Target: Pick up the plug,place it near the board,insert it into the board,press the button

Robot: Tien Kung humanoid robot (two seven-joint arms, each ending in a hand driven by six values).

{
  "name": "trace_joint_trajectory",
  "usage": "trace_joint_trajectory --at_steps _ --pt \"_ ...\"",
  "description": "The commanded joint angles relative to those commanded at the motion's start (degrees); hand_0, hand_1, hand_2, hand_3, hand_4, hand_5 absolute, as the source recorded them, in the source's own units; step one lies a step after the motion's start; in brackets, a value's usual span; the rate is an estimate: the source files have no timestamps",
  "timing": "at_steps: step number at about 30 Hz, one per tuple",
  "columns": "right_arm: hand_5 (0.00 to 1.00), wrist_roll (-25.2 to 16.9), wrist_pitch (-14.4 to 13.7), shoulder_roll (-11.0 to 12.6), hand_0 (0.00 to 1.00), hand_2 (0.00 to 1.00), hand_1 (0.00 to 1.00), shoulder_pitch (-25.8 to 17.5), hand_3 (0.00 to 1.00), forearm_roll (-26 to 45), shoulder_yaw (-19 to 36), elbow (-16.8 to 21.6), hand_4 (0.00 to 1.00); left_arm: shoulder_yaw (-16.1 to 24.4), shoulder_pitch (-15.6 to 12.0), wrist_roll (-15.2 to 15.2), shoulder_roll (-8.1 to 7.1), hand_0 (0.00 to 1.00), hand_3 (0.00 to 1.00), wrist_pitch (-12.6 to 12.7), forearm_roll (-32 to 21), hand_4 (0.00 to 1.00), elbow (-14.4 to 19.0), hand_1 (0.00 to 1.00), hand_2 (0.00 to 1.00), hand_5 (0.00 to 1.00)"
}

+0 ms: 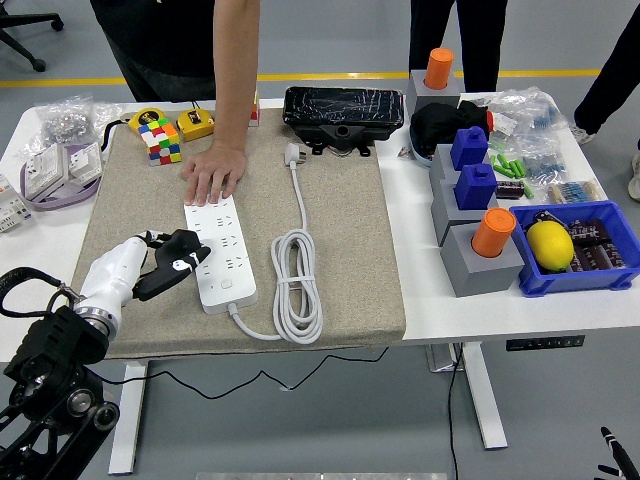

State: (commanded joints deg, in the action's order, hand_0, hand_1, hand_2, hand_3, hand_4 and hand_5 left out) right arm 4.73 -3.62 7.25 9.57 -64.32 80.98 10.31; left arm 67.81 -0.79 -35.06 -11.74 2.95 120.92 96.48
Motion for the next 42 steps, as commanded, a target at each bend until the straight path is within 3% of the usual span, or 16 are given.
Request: trace_joint_trajectory --at_steps 25,36,42 --pt "0.998 0.03 -0.02 0.25 0.808 0.730 0.750 0.36 0.768 -0.11 0.34 0.00 0.998 -4.84 3.86 0.79 -1.55 0.848 0.834 -0.34 -1.73 0.998 -1.31 0.881 0.845 0.998" --pt "0.998 0.05 -0.02 0.52 0.808 0.729 0.750 0.66 0.769 -0.12 0.34 0.00 0.998 -7.81 6.97 0.84 -3.47 0.849 0.834 -0.22 -2.49 0.998 -1.65 0.880 0.844 0.998" --pt "0.998 0.09 -0.02 0.55 0.807 0.729 0.750 0.64 0.768 -0.14 0.29 0.00 0.998 -8.97 7.78 0.75 -3.80 0.848 0.835 -0.32 -2.55 0.998 -1.75 0.880 0.844 0.998"
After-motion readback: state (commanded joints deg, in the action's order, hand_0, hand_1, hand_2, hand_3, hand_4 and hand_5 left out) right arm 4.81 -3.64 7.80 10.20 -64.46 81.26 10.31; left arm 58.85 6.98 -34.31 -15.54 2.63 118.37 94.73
